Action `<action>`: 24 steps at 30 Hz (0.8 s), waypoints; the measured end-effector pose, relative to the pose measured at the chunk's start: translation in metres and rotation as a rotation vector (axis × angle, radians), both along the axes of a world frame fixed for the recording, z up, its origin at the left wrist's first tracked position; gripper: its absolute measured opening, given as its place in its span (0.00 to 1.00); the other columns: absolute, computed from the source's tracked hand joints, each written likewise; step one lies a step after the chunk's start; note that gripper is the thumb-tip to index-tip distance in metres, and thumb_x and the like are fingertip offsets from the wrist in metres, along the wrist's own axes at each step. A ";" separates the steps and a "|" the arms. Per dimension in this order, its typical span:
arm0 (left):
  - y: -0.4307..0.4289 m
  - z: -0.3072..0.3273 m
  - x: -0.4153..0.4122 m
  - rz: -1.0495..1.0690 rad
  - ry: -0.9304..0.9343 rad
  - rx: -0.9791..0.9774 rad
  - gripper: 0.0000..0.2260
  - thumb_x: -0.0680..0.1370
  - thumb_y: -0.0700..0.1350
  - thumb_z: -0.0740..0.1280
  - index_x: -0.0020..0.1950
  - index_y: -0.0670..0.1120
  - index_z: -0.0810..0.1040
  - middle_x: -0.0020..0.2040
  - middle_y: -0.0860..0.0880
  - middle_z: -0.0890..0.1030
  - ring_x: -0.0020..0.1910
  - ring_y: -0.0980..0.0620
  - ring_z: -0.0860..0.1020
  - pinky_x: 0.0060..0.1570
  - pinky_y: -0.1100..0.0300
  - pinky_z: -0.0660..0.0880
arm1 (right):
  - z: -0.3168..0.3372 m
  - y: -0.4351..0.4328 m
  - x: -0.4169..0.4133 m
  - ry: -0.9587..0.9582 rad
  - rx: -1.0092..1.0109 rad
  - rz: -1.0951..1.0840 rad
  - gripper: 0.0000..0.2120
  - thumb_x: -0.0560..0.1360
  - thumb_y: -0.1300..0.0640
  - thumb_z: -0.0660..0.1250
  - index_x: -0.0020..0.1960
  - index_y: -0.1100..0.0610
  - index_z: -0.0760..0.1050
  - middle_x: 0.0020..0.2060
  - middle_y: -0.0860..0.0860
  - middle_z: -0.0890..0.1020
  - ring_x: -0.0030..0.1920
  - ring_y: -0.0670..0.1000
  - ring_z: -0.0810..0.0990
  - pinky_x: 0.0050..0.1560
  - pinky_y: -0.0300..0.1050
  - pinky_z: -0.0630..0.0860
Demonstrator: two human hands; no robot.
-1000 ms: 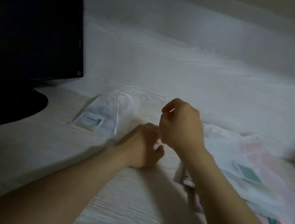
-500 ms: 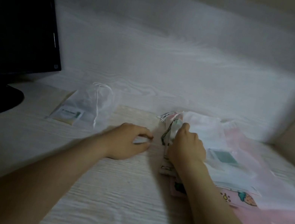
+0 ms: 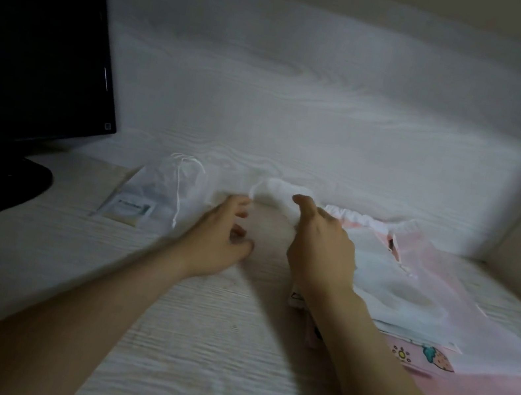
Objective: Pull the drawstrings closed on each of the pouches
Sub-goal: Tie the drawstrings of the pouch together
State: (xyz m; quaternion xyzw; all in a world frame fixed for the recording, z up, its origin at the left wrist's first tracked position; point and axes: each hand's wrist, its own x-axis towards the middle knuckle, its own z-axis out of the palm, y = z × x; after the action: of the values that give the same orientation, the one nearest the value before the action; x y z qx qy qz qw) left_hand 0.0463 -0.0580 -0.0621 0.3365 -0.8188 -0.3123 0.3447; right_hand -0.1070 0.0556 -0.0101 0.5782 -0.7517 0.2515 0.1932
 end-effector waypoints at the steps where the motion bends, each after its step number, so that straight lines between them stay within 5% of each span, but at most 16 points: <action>1: -0.002 -0.001 0.001 0.032 0.032 0.042 0.33 0.79 0.44 0.74 0.80 0.51 0.62 0.70 0.54 0.73 0.60 0.56 0.80 0.65 0.54 0.78 | -0.002 -0.002 0.003 -0.024 -0.023 0.061 0.34 0.70 0.73 0.60 0.74 0.53 0.69 0.53 0.54 0.80 0.51 0.60 0.81 0.38 0.50 0.73; 5: -0.018 -0.005 0.001 0.160 0.165 0.042 0.40 0.77 0.41 0.73 0.83 0.48 0.53 0.72 0.46 0.74 0.68 0.47 0.77 0.70 0.49 0.75 | -0.006 -0.008 0.008 -0.064 -0.082 0.266 0.35 0.62 0.77 0.61 0.64 0.56 0.80 0.49 0.56 0.80 0.50 0.61 0.79 0.45 0.55 0.77; 7: -0.020 -0.002 0.003 0.126 0.230 0.030 0.38 0.77 0.36 0.73 0.83 0.50 0.59 0.72 0.47 0.71 0.66 0.46 0.77 0.69 0.50 0.76 | -0.009 -0.012 0.009 -0.082 -0.095 0.301 0.33 0.61 0.78 0.60 0.60 0.57 0.82 0.47 0.56 0.77 0.48 0.61 0.78 0.44 0.57 0.77; 10: -0.019 0.002 0.010 0.067 0.222 -0.062 0.26 0.75 0.32 0.73 0.68 0.55 0.78 0.66 0.46 0.71 0.58 0.49 0.80 0.61 0.66 0.76 | -0.012 -0.013 0.008 -0.118 -0.121 0.335 0.29 0.63 0.77 0.59 0.56 0.58 0.83 0.46 0.54 0.74 0.46 0.59 0.76 0.43 0.57 0.76; 13: -0.018 0.001 0.017 0.086 0.171 -0.240 0.19 0.72 0.28 0.70 0.55 0.49 0.82 0.58 0.48 0.71 0.54 0.63 0.74 0.54 0.77 0.67 | -0.016 -0.012 0.003 -0.099 -0.184 0.279 0.25 0.64 0.73 0.60 0.52 0.56 0.84 0.45 0.53 0.74 0.46 0.58 0.75 0.44 0.56 0.75; 15: -0.016 0.006 0.020 0.139 0.212 -0.338 0.15 0.72 0.29 0.68 0.55 0.43 0.79 0.56 0.47 0.72 0.47 0.64 0.73 0.50 0.74 0.69 | -0.018 -0.013 -0.002 -0.079 -0.202 0.165 0.23 0.67 0.72 0.63 0.54 0.53 0.85 0.49 0.53 0.74 0.51 0.59 0.74 0.49 0.55 0.73; 19: -0.006 0.023 0.024 0.371 0.255 -0.547 0.08 0.79 0.35 0.65 0.56 0.43 0.72 0.54 0.44 0.74 0.45 0.45 0.76 0.42 0.49 0.75 | -0.019 -0.011 -0.005 -0.101 -0.105 -0.014 0.28 0.69 0.70 0.64 0.65 0.50 0.79 0.59 0.54 0.70 0.58 0.59 0.69 0.54 0.50 0.68; 24: -0.002 0.027 0.030 0.465 0.110 -0.676 0.06 0.81 0.42 0.67 0.53 0.46 0.70 0.51 0.46 0.73 0.38 0.43 0.75 0.32 0.49 0.75 | -0.015 -0.007 -0.003 -0.261 -0.207 0.153 0.08 0.80 0.56 0.60 0.53 0.53 0.78 0.44 0.53 0.80 0.47 0.58 0.78 0.45 0.53 0.74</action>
State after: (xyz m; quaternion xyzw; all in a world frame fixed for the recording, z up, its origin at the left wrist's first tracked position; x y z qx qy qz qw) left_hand 0.0766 -0.0604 -0.0347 0.3633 -0.7577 0.0431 0.5404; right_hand -0.1099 0.0481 -0.0253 0.5732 -0.6943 0.4146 0.1326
